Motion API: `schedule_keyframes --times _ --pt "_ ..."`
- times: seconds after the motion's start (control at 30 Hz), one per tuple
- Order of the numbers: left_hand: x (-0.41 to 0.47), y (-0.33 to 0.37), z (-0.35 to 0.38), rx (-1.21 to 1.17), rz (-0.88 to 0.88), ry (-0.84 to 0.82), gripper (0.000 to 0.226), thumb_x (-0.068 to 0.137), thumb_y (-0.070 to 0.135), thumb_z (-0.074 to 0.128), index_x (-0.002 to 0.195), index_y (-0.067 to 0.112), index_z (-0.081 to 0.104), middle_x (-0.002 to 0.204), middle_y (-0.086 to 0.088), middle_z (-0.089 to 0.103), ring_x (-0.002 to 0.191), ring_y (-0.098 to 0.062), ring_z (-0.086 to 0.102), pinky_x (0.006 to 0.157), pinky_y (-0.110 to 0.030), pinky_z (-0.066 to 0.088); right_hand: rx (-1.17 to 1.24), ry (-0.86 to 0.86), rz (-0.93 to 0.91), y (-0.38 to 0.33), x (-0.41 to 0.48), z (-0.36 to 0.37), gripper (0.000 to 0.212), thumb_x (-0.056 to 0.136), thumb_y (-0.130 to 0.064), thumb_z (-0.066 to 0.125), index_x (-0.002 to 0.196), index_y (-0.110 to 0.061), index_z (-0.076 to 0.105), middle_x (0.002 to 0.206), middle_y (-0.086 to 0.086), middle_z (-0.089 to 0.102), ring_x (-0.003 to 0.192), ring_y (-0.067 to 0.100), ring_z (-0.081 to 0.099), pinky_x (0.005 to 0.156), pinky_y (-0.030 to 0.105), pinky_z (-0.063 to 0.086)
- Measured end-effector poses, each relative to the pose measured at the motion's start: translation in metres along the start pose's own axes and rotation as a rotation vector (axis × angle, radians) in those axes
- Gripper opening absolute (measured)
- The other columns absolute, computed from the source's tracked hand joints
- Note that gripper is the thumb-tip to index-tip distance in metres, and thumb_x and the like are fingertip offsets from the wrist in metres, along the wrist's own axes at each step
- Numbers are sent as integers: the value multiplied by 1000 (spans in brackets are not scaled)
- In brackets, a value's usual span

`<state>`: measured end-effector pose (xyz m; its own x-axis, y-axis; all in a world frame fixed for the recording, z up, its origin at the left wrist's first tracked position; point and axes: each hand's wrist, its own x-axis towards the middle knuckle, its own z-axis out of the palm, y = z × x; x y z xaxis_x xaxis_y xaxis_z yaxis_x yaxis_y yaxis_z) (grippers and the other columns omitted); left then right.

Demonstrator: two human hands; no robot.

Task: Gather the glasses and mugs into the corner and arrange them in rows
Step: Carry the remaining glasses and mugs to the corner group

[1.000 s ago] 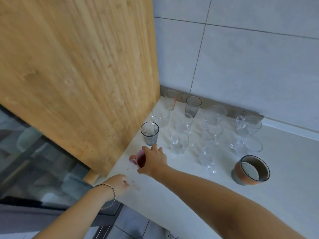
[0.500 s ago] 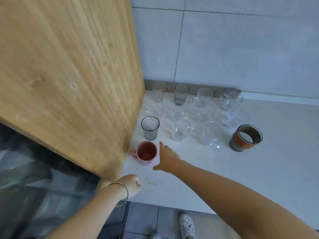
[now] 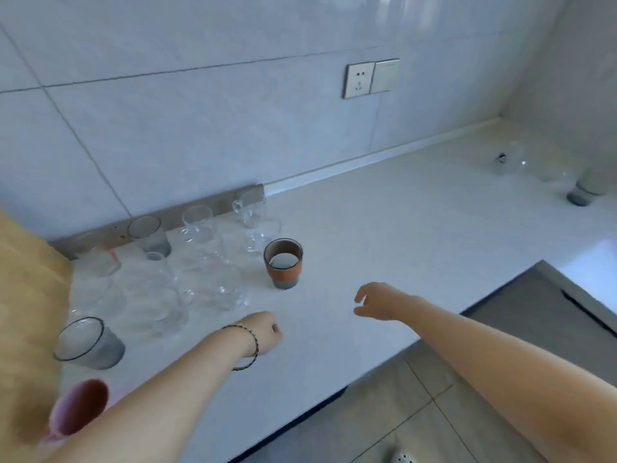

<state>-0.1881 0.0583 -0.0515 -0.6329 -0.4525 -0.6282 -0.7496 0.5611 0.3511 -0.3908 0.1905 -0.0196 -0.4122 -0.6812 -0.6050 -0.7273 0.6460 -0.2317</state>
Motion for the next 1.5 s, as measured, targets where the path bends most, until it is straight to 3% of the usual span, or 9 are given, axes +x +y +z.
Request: schedule_keyframes --times 0.3,0.43,0.57,0.97,1.1,1.17,1.27,1.4,1.5 --pt "120 251 3 149 206 -34 27 84 13 38 59 24 32 76 -2 39 72 -18 35 52 -26 22 134 178 258 259 -18 -104 36 93 -26 50 127 -14 54 132 6 55 118 24 55 98 31 45" --pt "163 350 2 146 246 -52 18 86 14 39 70 21 42 78 -3 43 72 -19 40 63 -25 33 154 197 316 347 -16 -139 36 91 -29 51 126 -18 55 131 4 55 119 24 55 100 32 45" --pt "209 421 -5 130 258 -74 32 85 12 39 58 27 29 75 -1 39 74 -17 34 53 -25 20 172 201 343 419 -2 -173 37 93 -28 51 128 -15 53 132 5 54 120 24 53 97 32 44" --pt "354 557 -43 277 323 -136 34 84 10 36 57 27 27 67 1 32 75 -17 32 51 -25 16 238 283 557 575 77 -258 45 94 -27 50 136 -13 44 136 7 47 123 25 49 95 32 44" --pt "387 596 -49 262 319 -161 22 88 14 37 68 23 43 78 -2 44 73 -19 38 55 -25 30 192 313 613 617 100 -290 49 91 -26 53 135 -8 42 137 11 42 123 27 47 95 35 43" --pt "404 610 -47 271 309 -173 27 86 13 37 62 25 39 73 0 40 70 -19 36 52 -25 25 140 326 636 641 114 -309 51 90 -31 56 135 -9 43 138 11 40 128 27 40 97 36 42" --pt "429 622 -44 276 267 -164 34 85 12 38 55 25 29 74 0 39 69 -19 33 51 -24 21 98 373 634 678 141 -337 63 85 -40 62 135 -11 39 141 11 37 131 30 36 101 38 39" --pt "454 637 -39 203 149 -143 23 91 20 40 70 27 43 86 3 50 83 -18 47 73 -21 37 92 376 588 723 187 -370 86 81 -46 65 147 -18 18 149 10 25 135 33 29 106 40 34" --pt "468 645 -36 190 79 -143 25 92 21 40 68 28 40 84 4 50 84 -17 47 73 -21 37 108 301 551 749 217 -382 102 75 -47 71 150 -26 5 152 9 18 135 36 29 105 43 36"
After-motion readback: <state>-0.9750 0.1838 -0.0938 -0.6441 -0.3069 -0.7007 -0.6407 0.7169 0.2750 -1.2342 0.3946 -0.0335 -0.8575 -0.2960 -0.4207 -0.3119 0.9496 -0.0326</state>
